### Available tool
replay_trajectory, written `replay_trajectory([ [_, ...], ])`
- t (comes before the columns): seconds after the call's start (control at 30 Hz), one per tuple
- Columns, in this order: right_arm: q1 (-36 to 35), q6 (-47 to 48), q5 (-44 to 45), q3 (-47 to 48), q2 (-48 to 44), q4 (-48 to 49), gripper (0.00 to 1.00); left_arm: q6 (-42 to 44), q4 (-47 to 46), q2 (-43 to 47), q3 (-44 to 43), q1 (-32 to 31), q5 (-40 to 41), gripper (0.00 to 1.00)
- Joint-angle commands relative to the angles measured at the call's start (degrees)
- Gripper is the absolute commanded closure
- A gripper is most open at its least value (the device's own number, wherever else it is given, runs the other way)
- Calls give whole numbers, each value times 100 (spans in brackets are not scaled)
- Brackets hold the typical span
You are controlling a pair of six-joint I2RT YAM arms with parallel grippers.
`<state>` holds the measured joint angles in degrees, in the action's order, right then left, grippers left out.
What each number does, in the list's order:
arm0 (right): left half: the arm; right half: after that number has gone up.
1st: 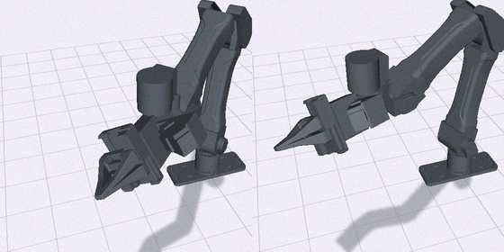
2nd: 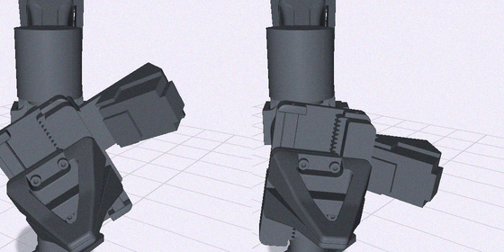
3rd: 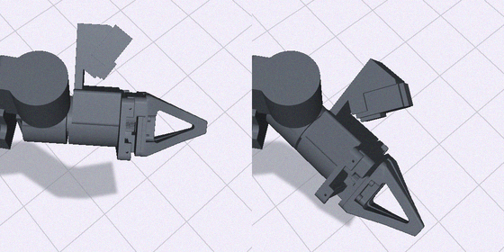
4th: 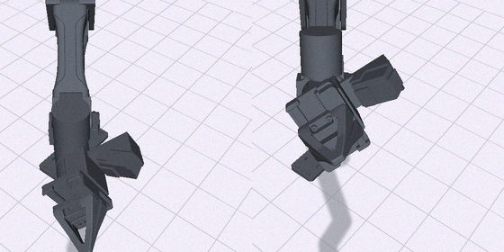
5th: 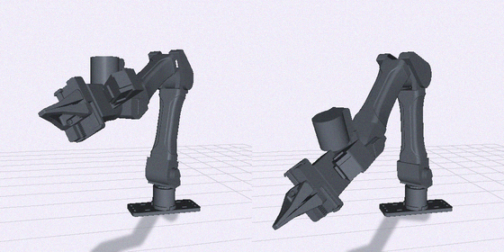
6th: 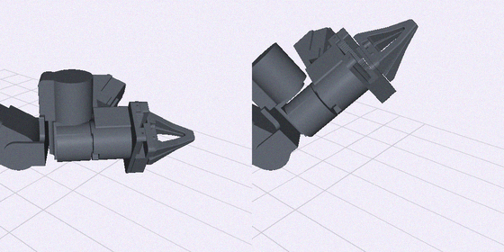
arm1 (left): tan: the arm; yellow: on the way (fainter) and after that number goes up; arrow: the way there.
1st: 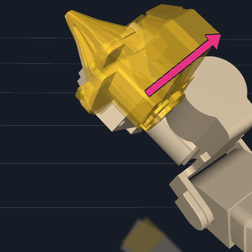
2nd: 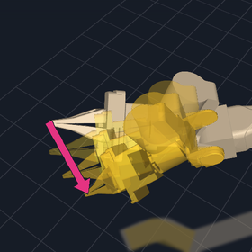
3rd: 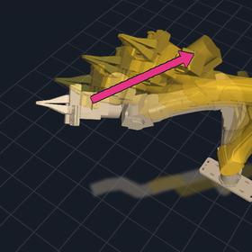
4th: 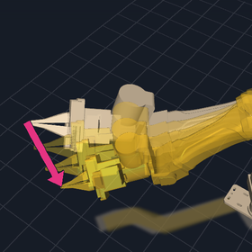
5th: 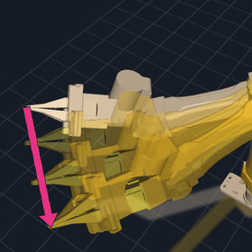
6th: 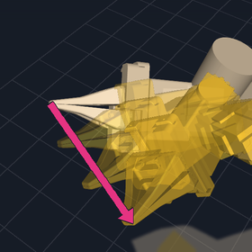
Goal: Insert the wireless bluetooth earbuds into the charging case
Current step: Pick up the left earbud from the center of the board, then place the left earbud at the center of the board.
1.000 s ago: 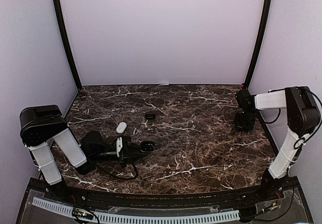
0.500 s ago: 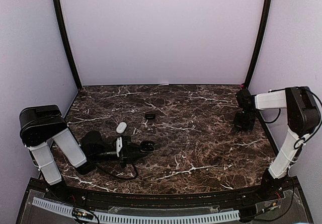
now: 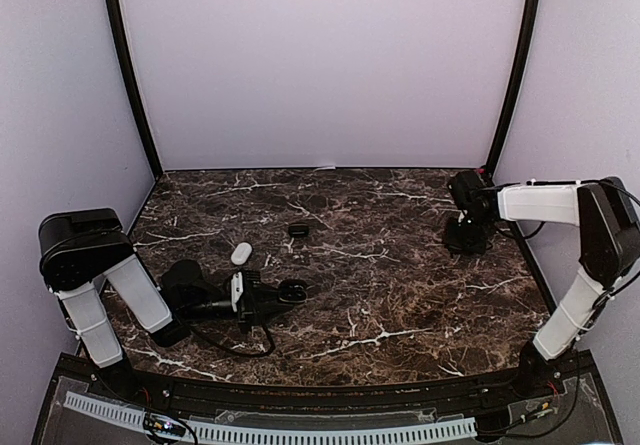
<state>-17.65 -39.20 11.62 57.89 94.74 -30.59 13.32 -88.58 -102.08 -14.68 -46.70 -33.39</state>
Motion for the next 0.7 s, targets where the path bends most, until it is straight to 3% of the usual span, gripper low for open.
replay_trajectory([
  [0.0, -462, -223, -158, 103, -267, -41, 87, 1, -11, 49, -43, 29, -3, 92],
  [0.2, -1399, -138, -173, -73, -941, 613, 87, -288, -11, 8, -160, 29, 54, 92],
  [0.53, -3050, 867, -67, -1408, -2317, 4133, 88, -1109, 495, 190, -907, -48, 745, 94],
  [0.67, -3503, 1377, 90, -1526, -2374, 4929, 89, -1154, 724, 118, -1348, -248, 1053, 94],
])
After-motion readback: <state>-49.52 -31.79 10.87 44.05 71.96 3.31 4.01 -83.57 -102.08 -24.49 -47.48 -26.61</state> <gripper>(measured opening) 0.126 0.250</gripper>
